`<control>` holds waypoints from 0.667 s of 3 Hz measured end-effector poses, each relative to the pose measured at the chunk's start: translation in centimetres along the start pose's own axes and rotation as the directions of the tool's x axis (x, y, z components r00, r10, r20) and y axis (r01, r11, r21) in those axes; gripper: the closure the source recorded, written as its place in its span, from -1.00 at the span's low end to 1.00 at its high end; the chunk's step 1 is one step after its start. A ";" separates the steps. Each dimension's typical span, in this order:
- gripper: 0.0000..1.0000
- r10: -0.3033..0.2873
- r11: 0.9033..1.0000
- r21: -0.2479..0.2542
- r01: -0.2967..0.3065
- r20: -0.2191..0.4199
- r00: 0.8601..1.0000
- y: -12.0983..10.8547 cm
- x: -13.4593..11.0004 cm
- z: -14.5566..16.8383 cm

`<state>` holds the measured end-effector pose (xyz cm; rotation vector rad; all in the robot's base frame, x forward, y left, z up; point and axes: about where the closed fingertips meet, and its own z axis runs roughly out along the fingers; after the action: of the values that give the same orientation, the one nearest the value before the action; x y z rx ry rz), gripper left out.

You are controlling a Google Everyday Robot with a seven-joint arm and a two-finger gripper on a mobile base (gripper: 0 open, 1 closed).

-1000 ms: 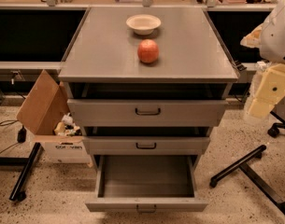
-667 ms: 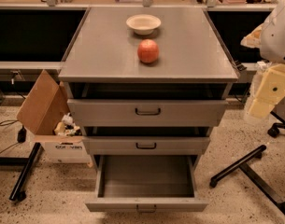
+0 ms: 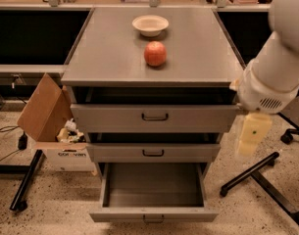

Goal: Close bottom drawer

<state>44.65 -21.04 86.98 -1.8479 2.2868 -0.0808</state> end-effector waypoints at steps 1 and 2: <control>-1.00 -0.023 0.997 -0.080 0.022 -0.009 1.000 2.5 0.7 8.0; -1.00 -0.021 0.988 -0.153 0.021 0.005 1.000 6.2 1.3 14.8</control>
Offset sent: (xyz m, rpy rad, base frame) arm -0.0610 0.0256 -0.2437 0.0869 0.2304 0.0388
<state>41.20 -19.70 71.28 -1.9428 2.3308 0.0977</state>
